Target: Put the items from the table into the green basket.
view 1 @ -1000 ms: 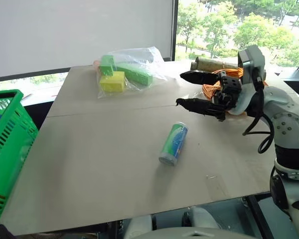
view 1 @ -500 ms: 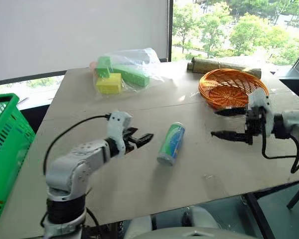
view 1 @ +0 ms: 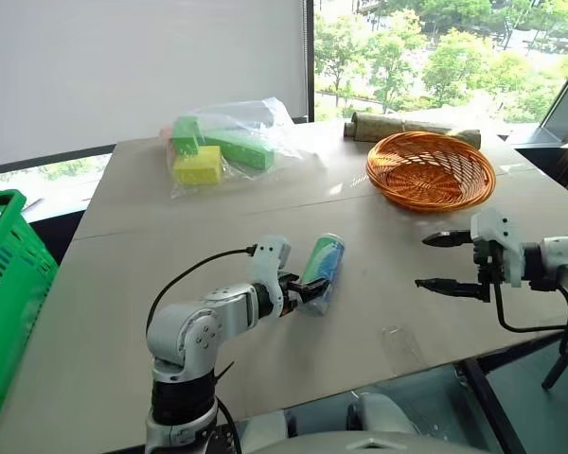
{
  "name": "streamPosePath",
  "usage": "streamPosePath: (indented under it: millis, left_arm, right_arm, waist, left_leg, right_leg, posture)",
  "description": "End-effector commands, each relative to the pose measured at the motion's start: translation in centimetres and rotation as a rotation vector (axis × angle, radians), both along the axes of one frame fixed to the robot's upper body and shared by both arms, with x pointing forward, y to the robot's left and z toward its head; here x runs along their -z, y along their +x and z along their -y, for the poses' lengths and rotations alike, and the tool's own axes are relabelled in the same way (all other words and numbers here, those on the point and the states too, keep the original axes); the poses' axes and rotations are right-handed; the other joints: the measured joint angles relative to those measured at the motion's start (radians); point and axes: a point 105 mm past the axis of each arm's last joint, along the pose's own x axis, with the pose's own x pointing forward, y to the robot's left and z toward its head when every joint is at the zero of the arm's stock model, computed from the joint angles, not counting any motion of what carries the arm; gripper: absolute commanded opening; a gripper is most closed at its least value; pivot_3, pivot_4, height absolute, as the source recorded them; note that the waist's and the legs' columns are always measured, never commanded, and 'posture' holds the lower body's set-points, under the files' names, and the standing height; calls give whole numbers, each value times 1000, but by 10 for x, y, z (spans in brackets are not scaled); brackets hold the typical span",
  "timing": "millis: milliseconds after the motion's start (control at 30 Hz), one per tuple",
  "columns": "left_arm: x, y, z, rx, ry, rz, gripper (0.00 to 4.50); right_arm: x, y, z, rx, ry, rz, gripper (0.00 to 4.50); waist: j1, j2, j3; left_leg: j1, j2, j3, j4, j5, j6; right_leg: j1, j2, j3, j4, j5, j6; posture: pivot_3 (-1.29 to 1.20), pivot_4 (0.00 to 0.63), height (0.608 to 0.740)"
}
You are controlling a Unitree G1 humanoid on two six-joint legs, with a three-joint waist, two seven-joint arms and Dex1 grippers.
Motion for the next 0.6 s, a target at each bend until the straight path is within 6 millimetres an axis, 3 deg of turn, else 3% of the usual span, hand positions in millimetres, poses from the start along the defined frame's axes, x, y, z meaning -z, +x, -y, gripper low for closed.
streamPosePath:
  millis: [33,100,300,433,533,600]
  left_arm:
    - [15,0,-11,-19,96,-48,4062]
    - [19,-2,-10,-8,111,-63,4062]
    - [32,-2,-18,8,215,-70,2248]
    - [34,-3,-20,26,228,-66,2101]
    - [32,2,-23,1,234,-31,2079]
    - [12,20,-38,-75,259,80,2079]
  right_arm:
    - [-11,0,-2,-6,3,69,4500]
    - [-8,0,-1,0,-7,71,4500]
    - [-7,-1,-2,2,-8,82,4500]
    - [-6,-1,0,2,-30,90,4500]
    - [-6,0,-1,-4,-31,95,4500]
    - [-17,0,-13,-18,57,94,4500]
  waist:
    - [-10,0,0]
    - [-20,1,-1]
    - [-40,4,-3]
    - [-48,3,-3]
    - [-51,4,-3]
    - [-51,4,-3]
  left_leg:
    - [1,0,0,0,0,0]
    - [1,0,0,0,0,0]
    - [3,0,0,-1,0,0]
    - [18,0,0,-5,0,0]
    - [18,1,0,-6,0,0]
    - [18,1,0,-6,0,0]
  right_leg:
    - [0,0,0,0,0,0]
    - [1,1,0,0,0,0]
    - [7,1,1,-1,0,0]
    - [18,2,1,-5,-3,3]
    - [19,2,1,-6,-3,4]
    - [19,2,2,-6,-3,4]
  posture:
    - [-187,0,740]
    - [-194,0,740]
    - [-202,0,740]
    - [-201,0,740]
    - [-201,0,740]
    - [-201,0,740]
